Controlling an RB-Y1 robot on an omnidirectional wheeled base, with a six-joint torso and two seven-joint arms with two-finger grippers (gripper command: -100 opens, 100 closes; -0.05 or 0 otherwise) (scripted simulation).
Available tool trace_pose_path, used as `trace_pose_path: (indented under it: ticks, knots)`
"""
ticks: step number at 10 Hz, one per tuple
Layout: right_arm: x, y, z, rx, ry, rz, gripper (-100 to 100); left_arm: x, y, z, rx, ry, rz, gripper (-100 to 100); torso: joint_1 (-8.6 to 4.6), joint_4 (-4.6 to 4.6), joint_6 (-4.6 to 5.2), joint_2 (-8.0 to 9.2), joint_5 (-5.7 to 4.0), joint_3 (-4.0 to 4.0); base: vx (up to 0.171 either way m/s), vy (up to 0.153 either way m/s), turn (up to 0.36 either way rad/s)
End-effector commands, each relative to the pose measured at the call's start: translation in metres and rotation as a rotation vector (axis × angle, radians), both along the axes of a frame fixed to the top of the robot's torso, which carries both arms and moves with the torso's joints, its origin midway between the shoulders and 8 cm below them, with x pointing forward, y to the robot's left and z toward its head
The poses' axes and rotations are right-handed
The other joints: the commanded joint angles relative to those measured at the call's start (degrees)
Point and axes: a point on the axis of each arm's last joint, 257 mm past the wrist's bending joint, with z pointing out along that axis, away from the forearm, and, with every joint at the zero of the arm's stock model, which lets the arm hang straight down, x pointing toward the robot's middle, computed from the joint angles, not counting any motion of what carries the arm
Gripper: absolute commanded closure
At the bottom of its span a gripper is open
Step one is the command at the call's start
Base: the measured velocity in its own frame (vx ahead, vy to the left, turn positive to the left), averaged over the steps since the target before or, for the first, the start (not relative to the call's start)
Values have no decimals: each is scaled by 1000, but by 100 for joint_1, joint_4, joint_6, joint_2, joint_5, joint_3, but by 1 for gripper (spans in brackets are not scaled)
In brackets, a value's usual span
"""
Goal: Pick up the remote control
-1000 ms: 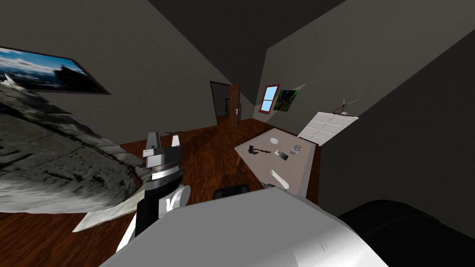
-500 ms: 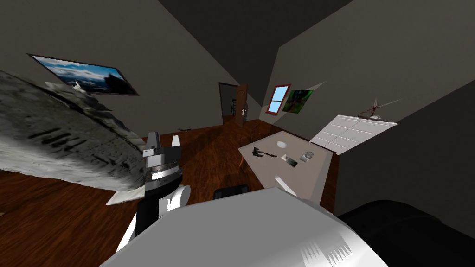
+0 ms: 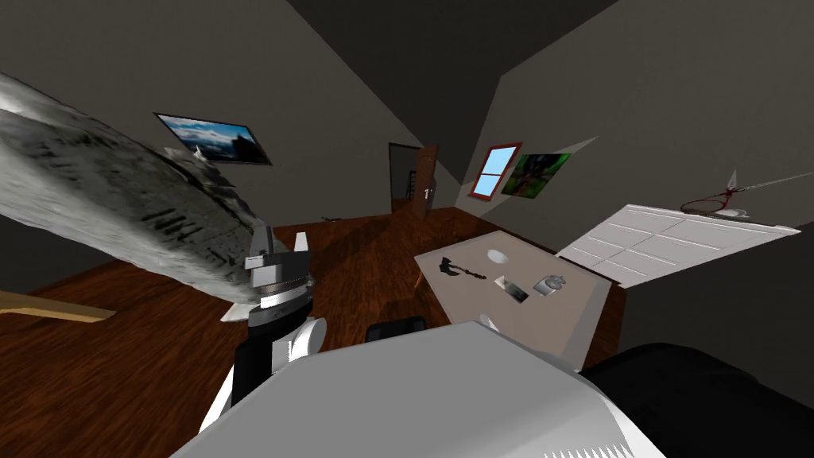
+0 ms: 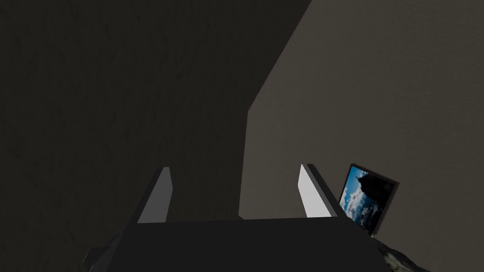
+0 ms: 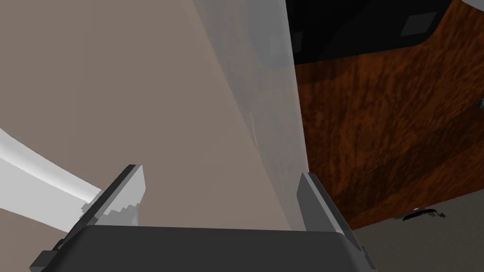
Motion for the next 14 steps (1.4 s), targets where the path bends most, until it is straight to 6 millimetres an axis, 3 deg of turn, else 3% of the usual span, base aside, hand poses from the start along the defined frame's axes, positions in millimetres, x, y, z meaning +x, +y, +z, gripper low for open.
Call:
trace_pose_path:
  ticks: [1,4,7,11,13,14]
  knots:
    - [-14,-9,-4,-25,30,6,-100,0,0,0,0,0,0,0,0,0,0,0,0,0,18,-38,135]
    - [-68,-53,-7,-126,160,54,-100,0,0,0,0,0,0,0,-4,0,-1,-1,-1,-1,25,-57,289]
    - [-84,-62,-8,-149,197,68,-100,0,0,0,0,0,0,0,-1,0,3,-1,-2,0,17,-49,110]
    - [-134,-72,-15,-189,316,122,-100,0,0,0,0,0,0,0,-8,0,1,-1,-3,0,15,-69,227]
    - [-133,-72,-16,-185,316,123,-100,0,0,0,0,0,0,0,-16,-1,7,-4,-6,-2,15,-68,76]
    - [-134,-71,-16,-186,318,123,0,0,0,0,0,0,0,0,2,0,8,0,-3,-1,2,-8,1]
